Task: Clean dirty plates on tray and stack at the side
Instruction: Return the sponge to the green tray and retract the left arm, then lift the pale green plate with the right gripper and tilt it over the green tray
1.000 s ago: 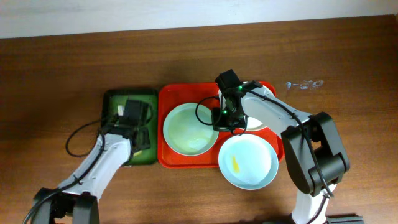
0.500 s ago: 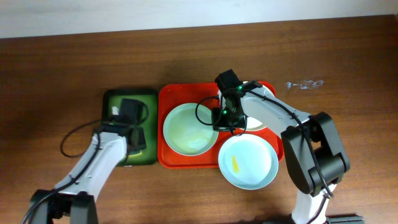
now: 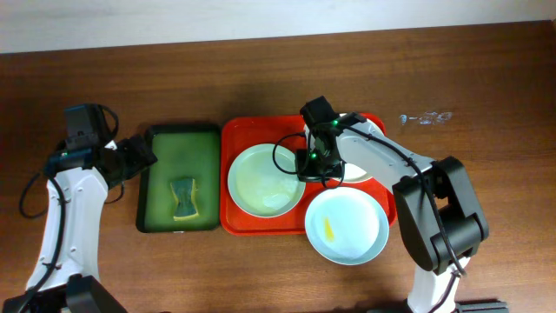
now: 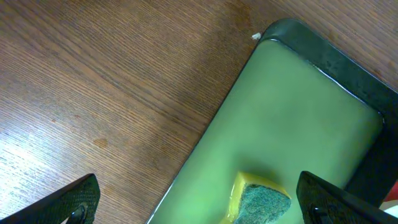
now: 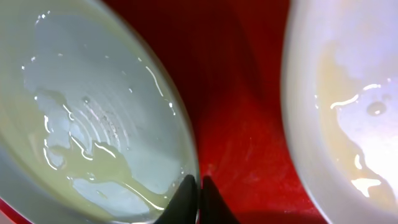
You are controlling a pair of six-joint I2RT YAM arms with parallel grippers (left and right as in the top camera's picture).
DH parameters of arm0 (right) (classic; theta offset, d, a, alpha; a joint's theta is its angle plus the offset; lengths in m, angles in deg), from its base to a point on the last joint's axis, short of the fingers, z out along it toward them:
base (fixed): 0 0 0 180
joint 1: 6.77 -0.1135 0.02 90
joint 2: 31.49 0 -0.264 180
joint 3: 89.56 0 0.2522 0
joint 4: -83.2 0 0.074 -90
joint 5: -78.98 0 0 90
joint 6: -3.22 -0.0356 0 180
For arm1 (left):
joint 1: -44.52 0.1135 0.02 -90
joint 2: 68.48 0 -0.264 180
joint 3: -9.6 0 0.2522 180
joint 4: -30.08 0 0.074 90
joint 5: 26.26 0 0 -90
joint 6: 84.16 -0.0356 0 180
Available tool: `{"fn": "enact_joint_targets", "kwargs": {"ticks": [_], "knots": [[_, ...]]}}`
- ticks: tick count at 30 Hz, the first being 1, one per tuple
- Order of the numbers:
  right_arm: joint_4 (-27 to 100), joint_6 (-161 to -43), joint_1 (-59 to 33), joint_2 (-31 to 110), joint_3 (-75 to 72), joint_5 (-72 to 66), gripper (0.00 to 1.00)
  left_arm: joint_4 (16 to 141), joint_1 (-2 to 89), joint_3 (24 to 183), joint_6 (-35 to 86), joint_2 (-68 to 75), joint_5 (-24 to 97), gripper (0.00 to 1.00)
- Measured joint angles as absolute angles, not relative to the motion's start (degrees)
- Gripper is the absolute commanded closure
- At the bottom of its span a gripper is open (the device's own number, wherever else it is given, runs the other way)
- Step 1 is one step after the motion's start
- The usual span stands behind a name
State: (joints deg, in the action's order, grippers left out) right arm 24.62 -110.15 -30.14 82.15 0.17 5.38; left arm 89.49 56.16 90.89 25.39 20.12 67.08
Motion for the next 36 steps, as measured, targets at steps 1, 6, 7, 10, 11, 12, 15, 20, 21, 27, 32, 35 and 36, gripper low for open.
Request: {"fn": "enact_joint_targets", "kwargs": {"ticks": [1, 6, 7, 10, 11, 12, 15, 20, 21, 27, 32, 35, 36], "knots": [[24.6, -110.1, -30.1, 82.2, 0.2, 5.4, 0.96, 89.5, 56.2, 90.9, 25.4, 20.1, 67.1, 0.01], [18.4, -110.1, -29.7, 82.7, 4.7, 5.3, 0.96, 89.5, 56.2, 90.9, 25.4, 20.1, 67.1, 0.01], [15.2, -110.1, -29.3, 83.0, 9.5, 5.3, 0.96, 89.4, 56.2, 90.9, 25.4, 20.1, 67.0, 0.01], [9.0, -110.1, -29.0, 83.2, 18.1, 5.3, 0.96, 89.5, 56.2, 90.9, 25.4, 20.1, 66.9, 0.01], [7.8, -110.1, -29.0, 83.2, 19.9, 5.3, 0.96, 89.5, 56.2, 90.9, 25.4, 20.1, 66.9, 0.01], [6.5, -110.1, -29.0, 83.2, 21.6, 5.3, 0.96, 89.5, 56.2, 90.9, 25.4, 20.1, 66.9, 0.01], [5.3, -110.1, -29.0, 83.2, 23.4, 5.3, 0.58, 89.5, 56.2, 90.9, 25.4, 20.1, 66.9, 0.01], [3.6, -110.0, -29.0, 83.2, 19.9, 1.4, 0.43, 89.5, 56.2, 90.9, 25.4, 20.1, 66.9, 0.01], [5.2, -110.2, -29.0, 83.1, 16.8, 1.2, 0.45, 89.5, 56.2, 90.9, 25.4, 20.1, 66.9, 0.01], [24.9, -114.0, -31.0, 83.0, 0.8, 1.2, 0.68, 89.5, 56.2, 91.0, 25.4, 20.1, 66.9, 0.01], [27.0, -116.3, -32.3, 83.0, 0.5, 0.8, 0.96, 89.5, 56.2, 91.0, 25.4, 20.1, 66.9, 0.01], [27.1, -116.4, -32.3, 83.0, 0.5, 0.8, 0.96, 89.5, 56.2, 91.0, 25.4, 20.1, 66.9, 0.01], [27.1, -116.4, -32.3, 83.0, 0.5, 0.8, 0.96, 89.5, 56.2, 91.0, 25.4, 20.1, 66.9, 0.01]]}}
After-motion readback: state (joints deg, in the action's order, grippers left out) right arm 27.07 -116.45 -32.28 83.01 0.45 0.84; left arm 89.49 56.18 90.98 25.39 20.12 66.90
